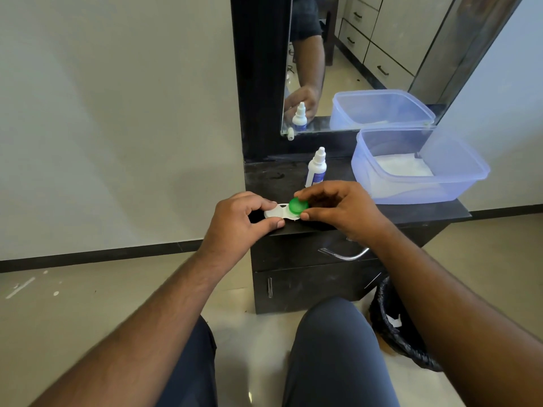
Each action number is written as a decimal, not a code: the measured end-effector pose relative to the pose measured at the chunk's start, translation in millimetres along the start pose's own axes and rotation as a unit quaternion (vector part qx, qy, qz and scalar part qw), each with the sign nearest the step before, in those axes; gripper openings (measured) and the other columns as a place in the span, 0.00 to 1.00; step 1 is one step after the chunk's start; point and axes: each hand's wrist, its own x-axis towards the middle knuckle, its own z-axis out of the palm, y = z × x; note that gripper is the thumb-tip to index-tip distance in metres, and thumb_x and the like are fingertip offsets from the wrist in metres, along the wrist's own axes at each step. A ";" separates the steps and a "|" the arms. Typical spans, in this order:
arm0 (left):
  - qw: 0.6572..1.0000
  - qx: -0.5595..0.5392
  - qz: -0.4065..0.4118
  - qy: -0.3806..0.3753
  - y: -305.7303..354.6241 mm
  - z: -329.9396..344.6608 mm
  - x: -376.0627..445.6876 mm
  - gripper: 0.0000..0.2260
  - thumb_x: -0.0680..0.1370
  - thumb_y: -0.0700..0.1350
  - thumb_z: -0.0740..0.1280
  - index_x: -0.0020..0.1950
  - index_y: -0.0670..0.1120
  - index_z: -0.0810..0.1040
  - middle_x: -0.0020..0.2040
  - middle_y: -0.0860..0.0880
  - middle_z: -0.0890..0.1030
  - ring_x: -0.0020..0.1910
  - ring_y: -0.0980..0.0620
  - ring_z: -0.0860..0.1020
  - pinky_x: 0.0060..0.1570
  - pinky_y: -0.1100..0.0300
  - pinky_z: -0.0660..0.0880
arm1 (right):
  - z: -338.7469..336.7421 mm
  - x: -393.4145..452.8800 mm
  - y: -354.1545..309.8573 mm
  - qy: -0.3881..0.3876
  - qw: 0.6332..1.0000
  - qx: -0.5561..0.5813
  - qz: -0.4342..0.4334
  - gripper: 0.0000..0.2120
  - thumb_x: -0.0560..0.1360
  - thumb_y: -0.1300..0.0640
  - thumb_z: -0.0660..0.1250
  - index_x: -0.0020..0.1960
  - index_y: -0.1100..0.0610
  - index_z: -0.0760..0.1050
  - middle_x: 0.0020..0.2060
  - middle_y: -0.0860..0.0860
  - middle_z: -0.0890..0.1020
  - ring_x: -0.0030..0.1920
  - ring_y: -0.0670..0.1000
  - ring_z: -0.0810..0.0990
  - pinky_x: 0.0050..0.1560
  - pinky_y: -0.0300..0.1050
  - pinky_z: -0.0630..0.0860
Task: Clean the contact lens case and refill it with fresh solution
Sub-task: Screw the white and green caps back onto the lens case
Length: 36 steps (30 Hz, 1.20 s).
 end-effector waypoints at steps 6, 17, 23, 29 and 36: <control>1.000 -0.002 -0.008 0.002 -1.0 -0.8 1.9 0.14 0.68 0.46 0.78 0.52 0.44 0.84 0.48 0.49 0.84 0.46 0.56 0.78 0.43 0.65 0.75 | 1.9 3.7 -2.6 -0.018 0.998 -0.065 -0.001 0.14 0.69 0.62 0.75 0.52 0.50 0.82 0.54 0.44 0.83 0.56 0.42 0.80 0.63 0.45 0.75; 1.000 0.002 -0.014 -0.005 -1.6 -1.4 4.5 0.14 0.67 0.47 0.78 0.51 0.45 0.85 0.46 0.50 0.83 0.44 0.56 0.78 0.41 0.67 0.73 | 7.2 6.2 -2.8 -0.010 0.987 -0.136 -0.085 0.15 0.68 0.60 0.76 0.54 0.54 0.82 0.48 0.44 0.81 0.49 0.40 0.79 0.50 0.31 0.74; 1.000 0.009 -0.006 -0.017 0.1 0.0 5.5 0.15 0.67 0.47 0.78 0.52 0.45 0.85 0.46 0.49 0.84 0.44 0.55 0.78 0.40 0.64 0.74 | 5.6 5.2 5.2 -0.031 0.969 -0.192 -0.152 0.14 0.72 0.61 0.73 0.57 0.56 0.81 0.53 0.47 0.80 0.54 0.45 0.79 0.57 0.42 0.76; 1.000 0.010 -0.010 -0.015 1.0 -2.1 5.3 0.16 0.68 0.47 0.78 0.53 0.45 0.84 0.47 0.50 0.84 0.43 0.59 0.77 0.39 0.74 0.71 | -0.3 8.8 0.7 -0.082 0.965 -0.192 -0.158 0.14 0.73 0.65 0.70 0.58 0.58 0.80 0.58 0.45 0.79 0.59 0.44 0.77 0.64 0.41 0.72; 1.000 -0.002 -0.015 0.002 0.1 -0.9 0.2 0.15 0.67 0.45 0.78 0.52 0.44 0.84 0.47 0.52 0.83 0.43 0.60 0.77 0.43 0.76 0.70 | 12.9 5.0 3.6 0.009 0.984 -0.146 -0.104 0.16 0.68 0.57 0.76 0.54 0.49 0.81 0.48 0.40 0.80 0.50 0.40 0.79 0.54 0.33 0.74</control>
